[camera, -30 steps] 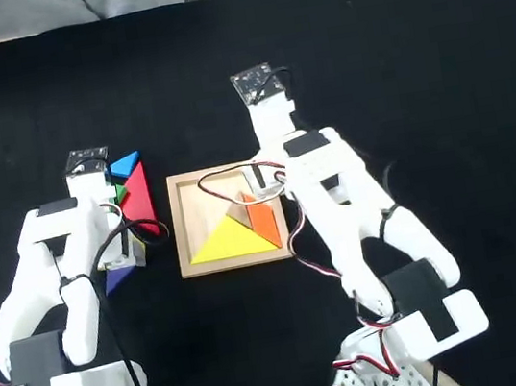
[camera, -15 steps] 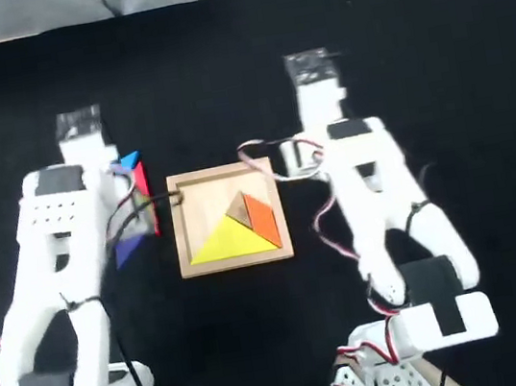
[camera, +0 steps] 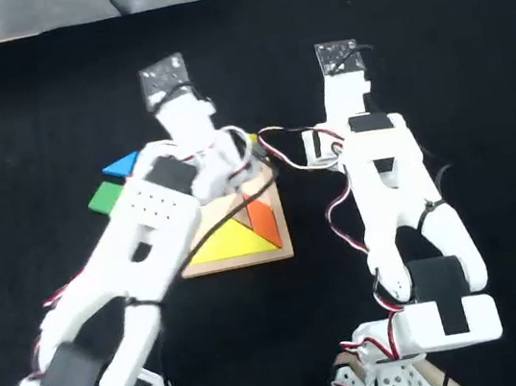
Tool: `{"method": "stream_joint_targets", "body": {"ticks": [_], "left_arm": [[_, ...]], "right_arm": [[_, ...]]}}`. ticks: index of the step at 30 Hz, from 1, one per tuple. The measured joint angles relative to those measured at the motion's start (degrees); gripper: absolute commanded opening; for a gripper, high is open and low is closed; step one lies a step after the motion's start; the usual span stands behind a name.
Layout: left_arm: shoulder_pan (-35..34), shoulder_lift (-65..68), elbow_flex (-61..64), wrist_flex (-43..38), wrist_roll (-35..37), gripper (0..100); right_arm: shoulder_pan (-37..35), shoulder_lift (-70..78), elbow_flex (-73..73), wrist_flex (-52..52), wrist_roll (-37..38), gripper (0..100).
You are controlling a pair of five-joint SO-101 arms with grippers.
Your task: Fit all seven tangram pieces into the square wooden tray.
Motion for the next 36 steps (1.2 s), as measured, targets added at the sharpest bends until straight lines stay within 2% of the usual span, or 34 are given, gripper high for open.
{"method": "stream_joint_targets", "body": {"ticks": [4, 8, 14, 21, 24, 30, 36], "left_arm": [[0.5, 5.1, 0.0, -0.7, 10.2, 15], [0.6, 8.0, 0.0, -1.5, 16.4, 15], [0.6, 15.8, -4.4, -1.5, 26.2, 15], [0.5, 29.7, -14.7, -1.4, 27.7, 15], [0.5, 31.1, -18.5, 2.1, 27.5, 15], [0.4, 31.7, -23.6, 8.2, 27.7, 28], [0.5, 31.7, -23.6, 8.9, 27.7, 28]], "right_arm": [[3.5, 0.0, 0.0, -1.1, 0.0, 15.9], [8.2, 0.0, 0.0, -1.5, 0.0, 15.9], [9.3, 0.0, 0.0, -3.3, 0.0, 15.9], [9.3, 0.4, 0.0, -3.6, 0.0, 15.9], [9.3, 0.4, 0.0, -3.6, 0.0, 15.9], [9.3, 0.4, 0.0, -3.6, 0.0, 15.9], [9.3, 0.4, 0.0, -3.6, 0.0, 15.9]]}}
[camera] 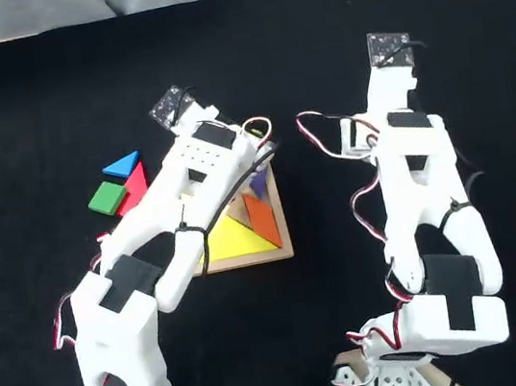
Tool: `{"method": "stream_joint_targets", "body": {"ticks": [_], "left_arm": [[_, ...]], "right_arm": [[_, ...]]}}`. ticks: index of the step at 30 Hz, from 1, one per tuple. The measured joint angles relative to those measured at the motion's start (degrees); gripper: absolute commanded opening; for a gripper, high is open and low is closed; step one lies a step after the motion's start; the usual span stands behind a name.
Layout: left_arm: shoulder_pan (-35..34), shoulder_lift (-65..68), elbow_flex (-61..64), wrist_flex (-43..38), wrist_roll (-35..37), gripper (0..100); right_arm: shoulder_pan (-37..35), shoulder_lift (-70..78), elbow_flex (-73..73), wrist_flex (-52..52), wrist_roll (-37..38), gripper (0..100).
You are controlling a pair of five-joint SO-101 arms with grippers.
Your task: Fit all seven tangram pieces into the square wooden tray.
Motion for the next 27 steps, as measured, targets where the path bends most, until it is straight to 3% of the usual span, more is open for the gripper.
{"method": "stream_joint_targets", "body": {"ticks": [8, 12, 15, 19, 22, 27], "left_arm": [[0.0, 0.0, 0.0, 3.3, 0.0, 28], [-1.6, -0.1, -2.5, 10.3, -1.4, 28], [-7.0, -2.5, -6.9, 18.3, -7.4, 26], [-15.8, -8.6, -11.3, 27.3, -19.5, 12], [-23.5, -13.5, -11.7, 29.7, -26.4, 3], [-34.7, -18.8, -6.0, 27.6, -34.5, 4]], "right_arm": [[0.0, 0.0, 0.0, 0.0, 0.0, 15.8], [0.0, 0.0, 0.0, 0.0, 0.0, 15.7], [-1.0, 0.0, 0.0, 0.0, 0.0, 9.5], [-7.2, 0.1, -0.1, 0.0, 0.0, 1.1], [-14.2, 1.3, -3.9, 1.3, 3.7, 2.0], [-22.6, 8.1, -12.5, 5.3, 7.9, 1.1]]}}
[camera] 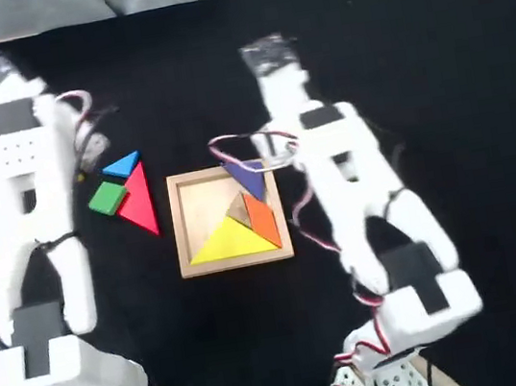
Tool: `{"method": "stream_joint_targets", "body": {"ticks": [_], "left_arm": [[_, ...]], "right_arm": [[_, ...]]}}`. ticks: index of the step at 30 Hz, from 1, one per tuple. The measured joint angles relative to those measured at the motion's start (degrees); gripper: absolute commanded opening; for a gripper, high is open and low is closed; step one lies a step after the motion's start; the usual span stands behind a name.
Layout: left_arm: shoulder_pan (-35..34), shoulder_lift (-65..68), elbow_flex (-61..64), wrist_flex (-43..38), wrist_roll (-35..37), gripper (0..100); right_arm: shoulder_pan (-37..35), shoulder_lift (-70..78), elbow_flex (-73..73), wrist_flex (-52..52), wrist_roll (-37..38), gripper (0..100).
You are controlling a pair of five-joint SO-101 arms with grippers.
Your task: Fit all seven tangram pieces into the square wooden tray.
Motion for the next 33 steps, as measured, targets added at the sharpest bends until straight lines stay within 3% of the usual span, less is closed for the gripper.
{"method": "stream_joint_targets", "body": {"ticks": [10, 33], "left_arm": [[-6.6, -0.6, 23.8, -21.7, -1.2, 4], [-12.8, -0.6, 30.3, -28.0, -4.5, 4]], "right_arm": [[-3.1, 13.0, -13.5, 6.2, -1.0, 1.1], [-5.9, 14.1, -14.8, 12.3, -1.3, 1.1]]}}
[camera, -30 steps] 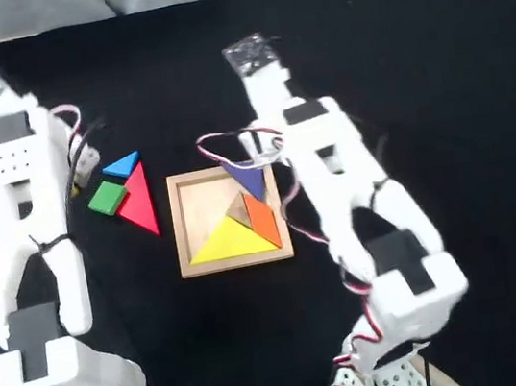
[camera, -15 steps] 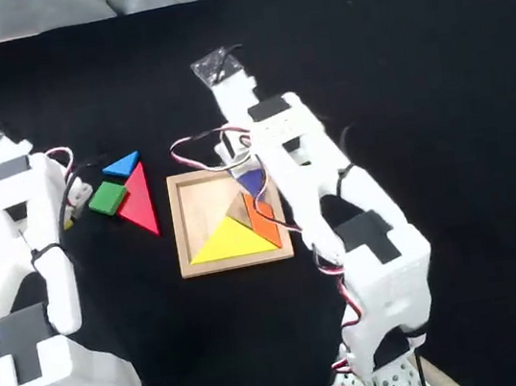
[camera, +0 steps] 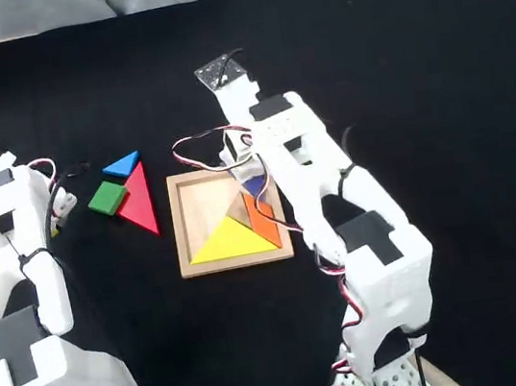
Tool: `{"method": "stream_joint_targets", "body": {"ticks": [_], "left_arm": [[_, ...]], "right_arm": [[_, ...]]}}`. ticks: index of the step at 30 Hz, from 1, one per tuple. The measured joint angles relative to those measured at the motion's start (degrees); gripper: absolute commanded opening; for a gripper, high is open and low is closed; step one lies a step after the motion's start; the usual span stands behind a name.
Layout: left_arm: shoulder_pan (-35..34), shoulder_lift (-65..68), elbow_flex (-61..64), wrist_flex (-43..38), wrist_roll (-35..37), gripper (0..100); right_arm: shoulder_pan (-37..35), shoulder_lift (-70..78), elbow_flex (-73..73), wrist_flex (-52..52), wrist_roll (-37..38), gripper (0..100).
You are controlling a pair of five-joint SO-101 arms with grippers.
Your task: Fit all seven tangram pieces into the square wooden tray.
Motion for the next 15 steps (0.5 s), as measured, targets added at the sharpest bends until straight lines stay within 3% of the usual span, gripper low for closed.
{"method": "stream_joint_targets", "body": {"ticks": [15], "left_arm": [[0.0, 0.0, 0.0, 0.0, 0.1, 4]], "right_arm": [[0.0, 7.7, -6.5, -3.6, -0.6, 1.1]]}}
